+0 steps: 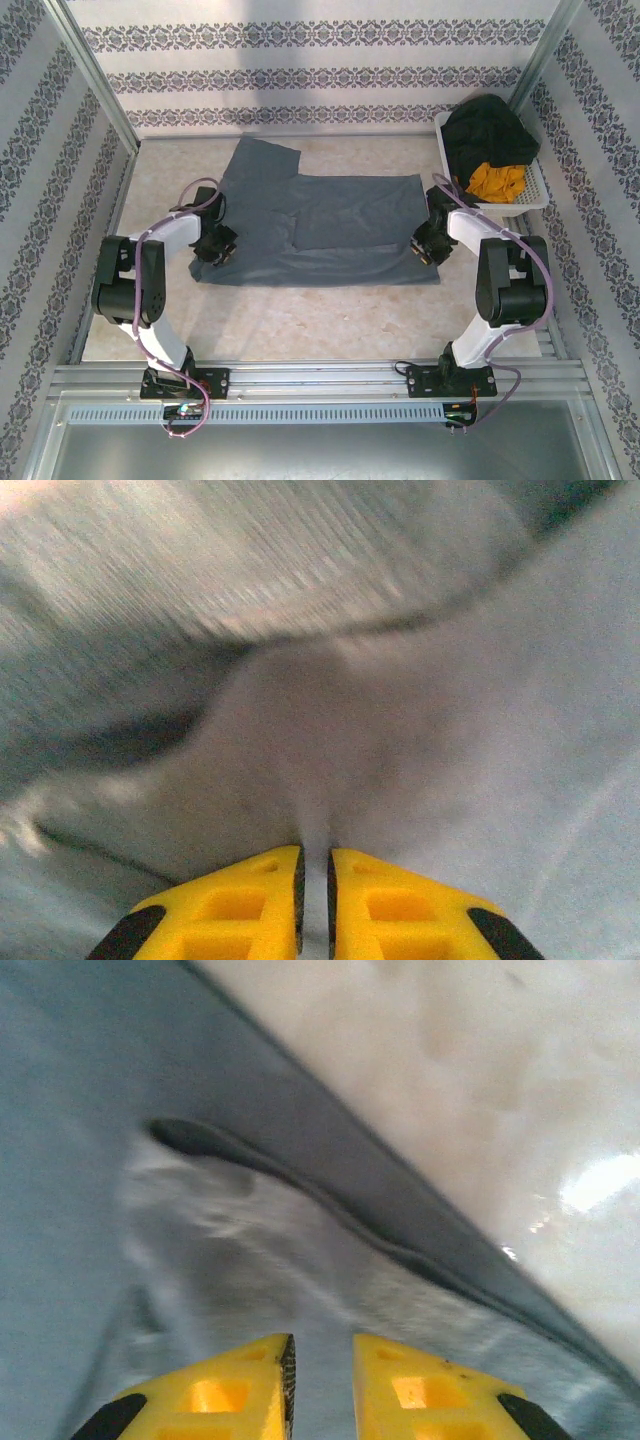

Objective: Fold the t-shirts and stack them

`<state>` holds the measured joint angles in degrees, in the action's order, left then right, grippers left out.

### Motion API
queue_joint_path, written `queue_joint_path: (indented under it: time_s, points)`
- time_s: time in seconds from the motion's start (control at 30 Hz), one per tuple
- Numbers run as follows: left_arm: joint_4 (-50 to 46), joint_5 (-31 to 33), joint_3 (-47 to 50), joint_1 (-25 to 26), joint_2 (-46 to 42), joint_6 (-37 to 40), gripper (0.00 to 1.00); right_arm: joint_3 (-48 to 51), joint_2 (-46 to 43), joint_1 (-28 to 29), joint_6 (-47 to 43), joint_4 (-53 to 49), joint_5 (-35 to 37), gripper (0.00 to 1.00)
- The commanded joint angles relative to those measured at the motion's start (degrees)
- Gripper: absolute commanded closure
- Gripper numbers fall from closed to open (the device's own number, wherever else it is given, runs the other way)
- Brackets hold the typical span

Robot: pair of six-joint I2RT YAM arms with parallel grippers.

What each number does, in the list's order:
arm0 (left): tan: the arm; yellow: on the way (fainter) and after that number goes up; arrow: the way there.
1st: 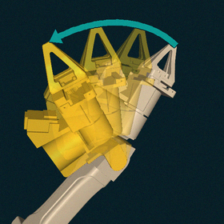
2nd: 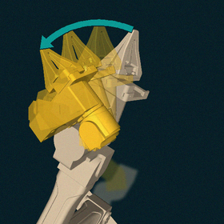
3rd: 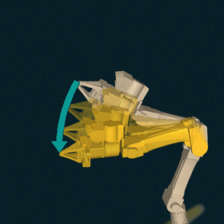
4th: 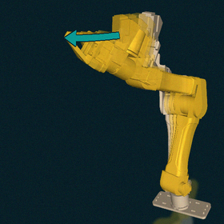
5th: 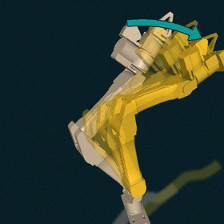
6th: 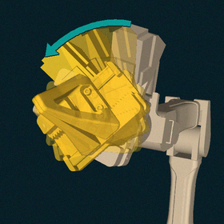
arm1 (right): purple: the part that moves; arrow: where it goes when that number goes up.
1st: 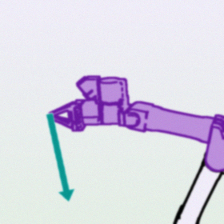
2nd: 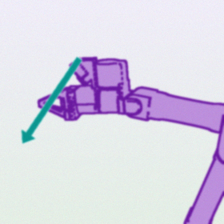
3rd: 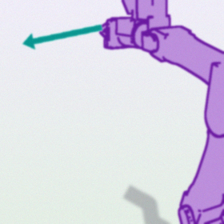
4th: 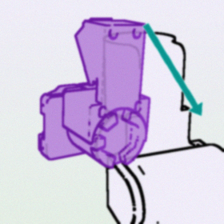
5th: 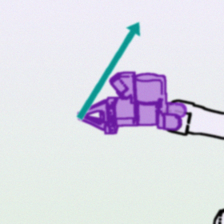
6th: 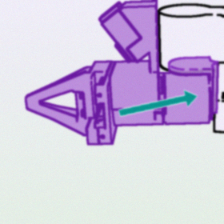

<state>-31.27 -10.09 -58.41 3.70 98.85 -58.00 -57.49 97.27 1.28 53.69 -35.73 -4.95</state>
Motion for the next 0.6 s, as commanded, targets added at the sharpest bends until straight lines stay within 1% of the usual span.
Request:
queue_joint_path:
  time_s: [0.0, 0.13, 0.27, 0.43, 0.57]
  points:
    - [-1.61, 3.27, 0.29, -3.17, 2.9, 4.19, 0.84, -0.02, 2.16, -1.05, 0.51, -4.68, 2.14, 0.76]
    - [-3.26, 4.78, -0.04, -5.75, 4.59, 6.36, 0.84, -2.25, 5.16, -1.85, -1.0, -9.34, 3.71, 0.76]
    - [-4.44, 5.51, 1.56, -6.84, 3.81, 5.9, 0.84, -2.28, 5.05, -1.45, -2.13, -9.62, 2.5, 0.75]
    - [-5.22, 6.16, 7.08, -8.25, -1.53, 1.39, 0.84, -2.21, 3.91, 0.09, -4.07, -11.34, 1.54, 0.75]
    - [-6.2, 6.29, 11.07, -9.36, -6.15, -1.23, 0.84, 0.39, 2.28, 1.9, -5.1, -12.34, -2.31, 0.74]
